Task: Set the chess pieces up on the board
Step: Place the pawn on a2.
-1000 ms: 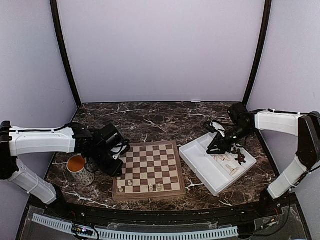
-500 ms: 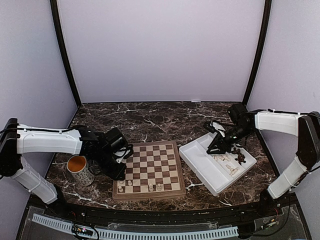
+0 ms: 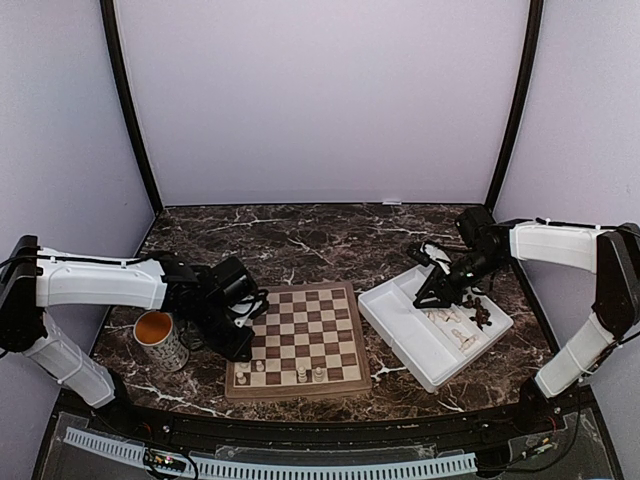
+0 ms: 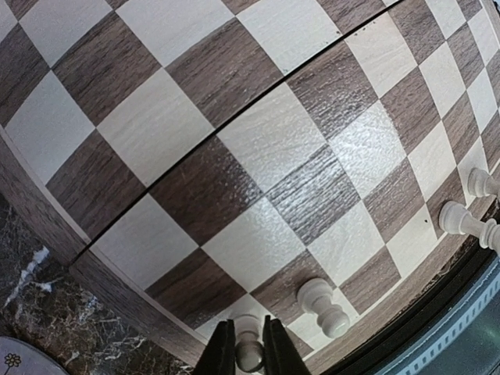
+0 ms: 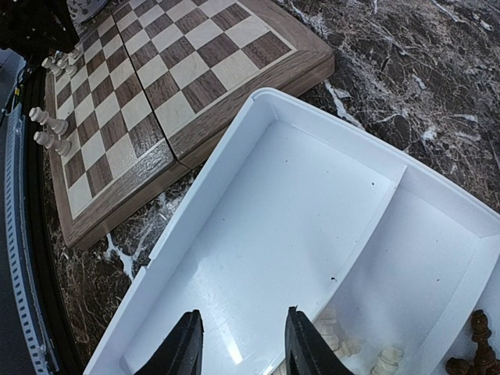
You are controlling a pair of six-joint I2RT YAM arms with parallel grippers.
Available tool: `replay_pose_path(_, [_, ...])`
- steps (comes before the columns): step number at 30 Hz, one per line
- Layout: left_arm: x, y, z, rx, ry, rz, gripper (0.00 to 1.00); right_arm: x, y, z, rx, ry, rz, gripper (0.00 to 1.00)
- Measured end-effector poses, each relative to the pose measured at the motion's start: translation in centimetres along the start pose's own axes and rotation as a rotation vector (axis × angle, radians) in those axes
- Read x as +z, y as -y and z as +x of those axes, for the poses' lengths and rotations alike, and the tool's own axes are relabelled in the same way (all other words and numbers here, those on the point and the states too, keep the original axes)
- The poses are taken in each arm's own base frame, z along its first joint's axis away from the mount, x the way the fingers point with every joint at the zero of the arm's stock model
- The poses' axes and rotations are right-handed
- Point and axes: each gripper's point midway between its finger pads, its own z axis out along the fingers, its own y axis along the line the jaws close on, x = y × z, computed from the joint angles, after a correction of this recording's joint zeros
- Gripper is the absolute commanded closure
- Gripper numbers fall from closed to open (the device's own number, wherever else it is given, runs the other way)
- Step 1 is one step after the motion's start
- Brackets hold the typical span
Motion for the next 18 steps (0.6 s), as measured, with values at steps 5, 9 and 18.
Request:
replay_pose_path(5, [0.1,0.3,0.4,0.011,-0.014,0.006,0.73,0.0,0.0,0.0,0.0,0.0,0.0,0.62])
replay_pose_path(9, [0.0,0.1,0.6,0.014,-0.024,-0.006,0.67,0.0,0.0,0.0,0.0,0.0,0.0,0.62])
replay_pose_path(18, [-4.1,-0.3,-3.4,0.06,0.083,-0.113,0.63,-0.6,1.1,0.3,0.015,-0.017,0.059,0.67])
